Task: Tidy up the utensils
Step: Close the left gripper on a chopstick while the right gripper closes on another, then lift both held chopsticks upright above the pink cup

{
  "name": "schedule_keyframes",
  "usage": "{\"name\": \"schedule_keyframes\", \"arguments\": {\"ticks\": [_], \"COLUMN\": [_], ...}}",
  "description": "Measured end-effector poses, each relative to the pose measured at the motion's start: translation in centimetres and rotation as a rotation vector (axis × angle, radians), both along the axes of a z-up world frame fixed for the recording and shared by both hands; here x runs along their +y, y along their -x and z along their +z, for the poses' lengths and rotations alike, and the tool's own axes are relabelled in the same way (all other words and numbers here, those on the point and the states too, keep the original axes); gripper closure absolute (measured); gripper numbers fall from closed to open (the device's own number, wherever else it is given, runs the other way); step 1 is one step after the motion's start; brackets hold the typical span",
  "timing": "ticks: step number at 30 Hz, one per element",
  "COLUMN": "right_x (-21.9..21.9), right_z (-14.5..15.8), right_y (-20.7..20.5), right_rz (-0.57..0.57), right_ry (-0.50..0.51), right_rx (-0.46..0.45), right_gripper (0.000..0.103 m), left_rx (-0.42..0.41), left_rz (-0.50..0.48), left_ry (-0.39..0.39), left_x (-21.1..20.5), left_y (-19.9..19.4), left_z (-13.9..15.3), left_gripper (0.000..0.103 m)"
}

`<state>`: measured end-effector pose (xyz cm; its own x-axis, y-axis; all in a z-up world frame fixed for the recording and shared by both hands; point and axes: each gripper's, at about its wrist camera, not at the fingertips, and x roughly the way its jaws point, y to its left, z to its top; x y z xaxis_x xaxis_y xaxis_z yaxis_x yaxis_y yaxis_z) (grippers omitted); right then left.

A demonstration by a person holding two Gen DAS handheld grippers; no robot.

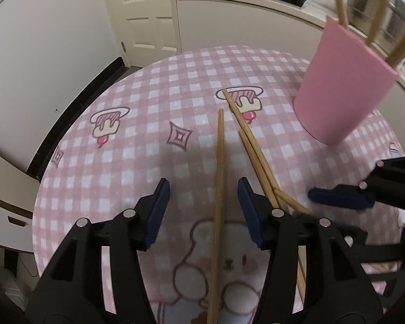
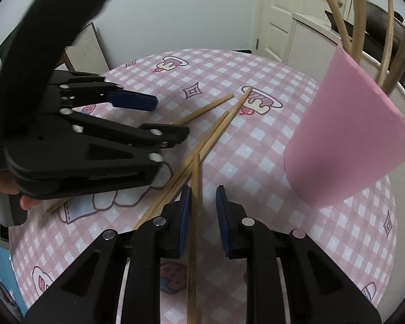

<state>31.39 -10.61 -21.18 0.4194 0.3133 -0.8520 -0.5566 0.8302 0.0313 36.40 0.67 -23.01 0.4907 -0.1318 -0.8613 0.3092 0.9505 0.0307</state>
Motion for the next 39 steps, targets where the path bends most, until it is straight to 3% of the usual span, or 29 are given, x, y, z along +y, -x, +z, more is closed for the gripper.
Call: {"name": "schedule_keyframes", "arguments": {"ticks": [2, 5, 13, 16, 18, 27, 39], "right_x": [0.1, 0.0, 0.2, 0.3, 0.4, -0.2, -1.5], "right_z": [0.0, 0.0, -0.1, -0.2, -0.1, 0.7, 9.0], "right_y": [-0.3, -0.5, -1.9, -1.9, -1.7, -0.8, 4.2], "right_rz": [0.001, -0.002, -0.012, -0.012, -0.011, -0.027, -0.019], "right_ry": [0.002, 0.01, 0.017, 0.025, 0.029, 0.006, -0.088], "right_rx": [0.001, -0.003, -0.008, -0.011, -0.01, -0.026, -0.191], "right_gripper": [0.085, 0.087, 0.086, 0.089, 0.098, 0.099, 0.099], "left_rx": [-0.004, -0.003, -0.014, -0.016, -0.027, -0.055, -0.168], "left_rz": [-0.002, -0.016, -0.021, -0.034, -0.05, -0.04, -0.022], "left_ry": [0.0, 0.007, -0.003, 0.01, 0.001, 0.042, 0.2], "left_x": [-0.2, -0.5, -0.9, -1.2, -1.7, -0.3, 2.3], "left_y": [-0.7, -1.4, -2.6, -2.6, -2.4, 0.7, 7.4], "left_z": [0.0, 0.0, 0.0, -0.1, -0.2, 0.6, 8.0], "left_gripper": [0.051, 0.065, 0.068, 0.086, 0.097, 0.097, 0.098]}}
